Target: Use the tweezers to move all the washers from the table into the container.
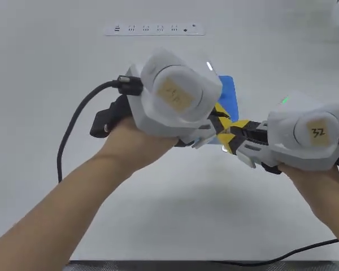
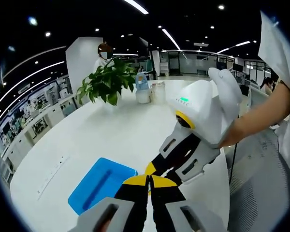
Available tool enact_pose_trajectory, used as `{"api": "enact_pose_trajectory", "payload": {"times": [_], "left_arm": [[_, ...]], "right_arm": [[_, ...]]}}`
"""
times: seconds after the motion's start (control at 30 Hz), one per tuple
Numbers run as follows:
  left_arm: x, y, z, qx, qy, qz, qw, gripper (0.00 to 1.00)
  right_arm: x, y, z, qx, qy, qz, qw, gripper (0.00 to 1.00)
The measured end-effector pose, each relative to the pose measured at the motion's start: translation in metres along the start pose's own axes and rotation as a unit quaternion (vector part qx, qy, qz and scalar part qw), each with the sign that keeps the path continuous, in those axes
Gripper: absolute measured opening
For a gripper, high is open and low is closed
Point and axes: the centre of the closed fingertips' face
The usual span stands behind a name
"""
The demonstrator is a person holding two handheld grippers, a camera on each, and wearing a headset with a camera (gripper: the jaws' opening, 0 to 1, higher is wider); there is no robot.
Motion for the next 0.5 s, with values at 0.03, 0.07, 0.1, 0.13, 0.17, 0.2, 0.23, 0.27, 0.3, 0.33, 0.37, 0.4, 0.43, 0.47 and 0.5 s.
{"api": "enact_pose_trajectory", "payload": {"times": [0.03, 0.07, 0.1, 0.13, 0.17, 0.2, 0.23, 0.27, 0.3, 0.33, 0.37, 0.4, 0.43, 0.47, 0.5], "left_arm": [[-0.001, 0.0, 0.001, -0.001, -0.001, 0.001, 1.0, 0.0], [0.0, 0.0, 0.002, -0.001, 0.0, 0.0, 1.0, 0.0], [0.0, 0.001, 0.003, -0.002, 0.001, -0.001, 1.0, 0.0], [0.0, 0.001, 0.004, -0.003, 0.0, -0.001, 1.0, 0.0], [-0.001, 0.001, 0.005, -0.002, -0.001, 0.001, 1.0, 0.0], [0.0, 0.001, 0.005, -0.003, -0.001, 0.001, 1.0, 0.0], [-0.001, 0.001, 0.006, -0.003, -0.002, 0.0, 1.0, 0.0], [-0.001, 0.002, 0.007, -0.004, -0.003, 0.001, 1.0, 0.0], [-0.002, 0.002, 0.008, -0.004, -0.005, 0.002, 1.0, 0.0], [-0.004, 0.003, 0.008, -0.004, -0.007, 0.004, 1.0, 0.0], [-0.005, 0.004, 0.009, -0.005, -0.009, 0.005, 0.9999, 0.0], [-0.006, 0.005, 0.01, -0.005, -0.011, 0.008, 0.9999, 0.0], [-0.006, 0.005, 0.01, -0.004, -0.013, 0.01, 0.9999, 0.0], [-0.007, 0.006, 0.011, -0.003, -0.015, 0.015, 0.9998, 0.0], [-0.007, 0.006, 0.012, -0.003, -0.016, 0.017, 0.9997, 0.0]], "right_arm": [[0.0, -0.001, 0.0, -0.001, -0.001, -0.001, 1.0, 0.07], [-0.001, -0.001, 0.0, -0.003, -0.002, -0.001, 1.0, 0.07], [-0.001, -0.001, 0.0, -0.003, -0.002, 0.001, 1.0, 0.07], [-0.003, 0.001, 0.0, -0.003, -0.003, 0.004, 1.0, 0.07], [-0.003, 0.002, 0.0, -0.004, -0.002, 0.006, 1.0, 0.07], [-0.003, 0.002, 0.0, -0.004, -0.001, 0.007, 1.0, 0.07], [-0.004, 0.002, 0.0, -0.003, -0.002, 0.008, 1.0, 0.07], [-0.005, 0.002, 0.001, -0.002, -0.005, 0.007, 1.0, 0.07], [-0.006, 0.002, 0.001, -0.002, -0.008, 0.005, 1.0, 0.07], [-0.007, 0.002, 0.001, -0.001, -0.009, 0.004, 0.9999, 0.07], [-0.009, 0.001, 0.002, 0.002, -0.011, 0.005, 0.9999, 0.07], [-0.009, 0.001, 0.003, 0.003, -0.012, 0.006, 0.9999, 0.07], [-0.01, 0.001, 0.004, 0.003, -0.013, 0.005, 0.9999, 0.07], [-0.011, 0.0, 0.004, 0.003, -0.014, 0.003, 0.9999, 0.07], [-0.011, 0.0, 0.005, 0.002, -0.016, 0.0, 0.9999, 0.07]]}}
Point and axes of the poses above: the centre of the closed fingertips' face, and the gripper's own axes: z roughly forward along the fingers, y roughly to its right, x roughly out of its top, and after that the axes turned 7 degrees about x, right-handed
